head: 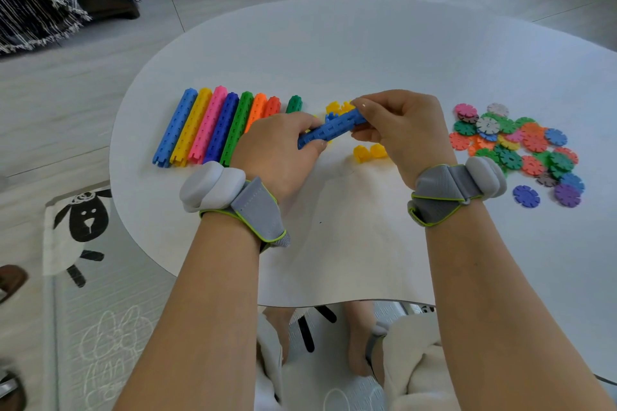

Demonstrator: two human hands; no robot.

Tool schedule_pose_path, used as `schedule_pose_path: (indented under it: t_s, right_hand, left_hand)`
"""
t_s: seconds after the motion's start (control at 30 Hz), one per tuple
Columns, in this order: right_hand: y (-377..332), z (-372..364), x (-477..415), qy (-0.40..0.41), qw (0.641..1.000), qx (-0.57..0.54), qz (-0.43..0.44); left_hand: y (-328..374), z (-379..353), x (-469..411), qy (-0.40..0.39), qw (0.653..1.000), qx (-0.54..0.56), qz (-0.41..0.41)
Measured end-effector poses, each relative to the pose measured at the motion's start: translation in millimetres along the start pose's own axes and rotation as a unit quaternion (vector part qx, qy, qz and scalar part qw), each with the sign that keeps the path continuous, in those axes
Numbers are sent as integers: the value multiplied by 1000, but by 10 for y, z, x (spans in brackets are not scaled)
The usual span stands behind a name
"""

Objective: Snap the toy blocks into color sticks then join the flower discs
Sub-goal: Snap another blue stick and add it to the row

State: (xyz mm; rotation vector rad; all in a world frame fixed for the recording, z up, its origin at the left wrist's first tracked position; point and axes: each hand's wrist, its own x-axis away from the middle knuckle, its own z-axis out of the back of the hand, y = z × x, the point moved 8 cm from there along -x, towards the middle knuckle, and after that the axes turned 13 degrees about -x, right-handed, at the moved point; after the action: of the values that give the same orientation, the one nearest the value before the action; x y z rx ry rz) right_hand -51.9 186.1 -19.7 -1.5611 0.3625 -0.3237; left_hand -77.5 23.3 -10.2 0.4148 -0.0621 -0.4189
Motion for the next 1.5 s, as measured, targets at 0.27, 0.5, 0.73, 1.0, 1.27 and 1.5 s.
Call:
schedule_pose_path:
  t_s: [0.27,0.5,0.73,1.0,1.27,1.5]
  right_hand:
    - [21,-29,25,-27,999,-19,-18]
    - [30,-58,58,-33,998,-37,-37]
    - [55,-87,-12,-6,997,83,-2]
    - [97,-200,-91,-20,943,330,38]
    - [128,-346,-72,-32,906,418,58]
    - [84,-329,-97,-1,911,405,81]
  left_hand:
    - [-3,23,4,6,1000,-11,-7]
    - [34,36,23,-3,1000,-14,-20]
    - [-4,22,5,9,1000,-11,0]
    - [-209,75,16,9,998,-33,44]
    - [-215,95,29,8,998,-37,42]
    - [-223,86,18,5,999,-35,38]
